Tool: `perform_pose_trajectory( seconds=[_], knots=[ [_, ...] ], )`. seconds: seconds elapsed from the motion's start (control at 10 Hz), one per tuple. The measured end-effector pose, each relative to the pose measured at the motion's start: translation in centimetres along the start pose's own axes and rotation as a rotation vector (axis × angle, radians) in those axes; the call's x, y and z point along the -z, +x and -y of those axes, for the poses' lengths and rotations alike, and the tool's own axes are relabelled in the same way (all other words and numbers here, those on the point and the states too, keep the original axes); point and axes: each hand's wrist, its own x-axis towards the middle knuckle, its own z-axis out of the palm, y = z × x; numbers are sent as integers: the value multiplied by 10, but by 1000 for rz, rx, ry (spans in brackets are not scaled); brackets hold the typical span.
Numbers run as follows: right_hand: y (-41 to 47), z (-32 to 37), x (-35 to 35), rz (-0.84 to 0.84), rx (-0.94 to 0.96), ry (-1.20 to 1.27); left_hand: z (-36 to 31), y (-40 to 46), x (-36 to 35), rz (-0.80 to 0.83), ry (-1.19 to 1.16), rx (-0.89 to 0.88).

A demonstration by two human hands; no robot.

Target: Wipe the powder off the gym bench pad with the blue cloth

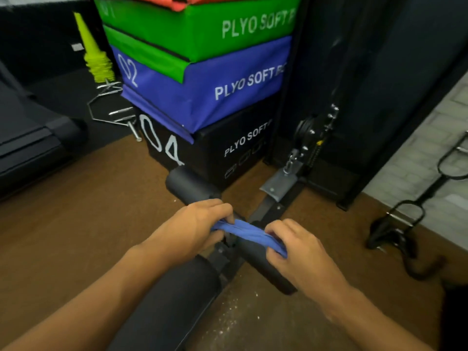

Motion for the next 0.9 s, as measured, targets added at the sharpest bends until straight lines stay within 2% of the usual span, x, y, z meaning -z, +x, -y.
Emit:
perform_pose_trajectory(
  seconds=[0.2, 0.3, 0.4, 0.5, 0.6, 0.8, 0.9],
  knots=[
    [-2, -79, -15, 67, -8, -111, 12, 84, -78, 69, 25, -128],
    [-4, -101, -41, 113, -13, -146, 26, 94, -115, 84, 42, -180],
    [-7, -113, -67, 81, 73, -141, 41, 87, -140, 52, 44, -189],
    [-14, -119, -80, 12, 157, -83, 45, 77, -147, 56, 80, -218],
    [-21, -119, -82, -7, 150, -44, 40, 68, -141, 88, 116, -199],
    [-14, -116, -85, -132, 194, -15, 32, 53, -139, -20, 110, -183],
    [-7, -107, -80, -159, 127, 3, 28, 52, -130, -31, 159, -107]
  ],
)
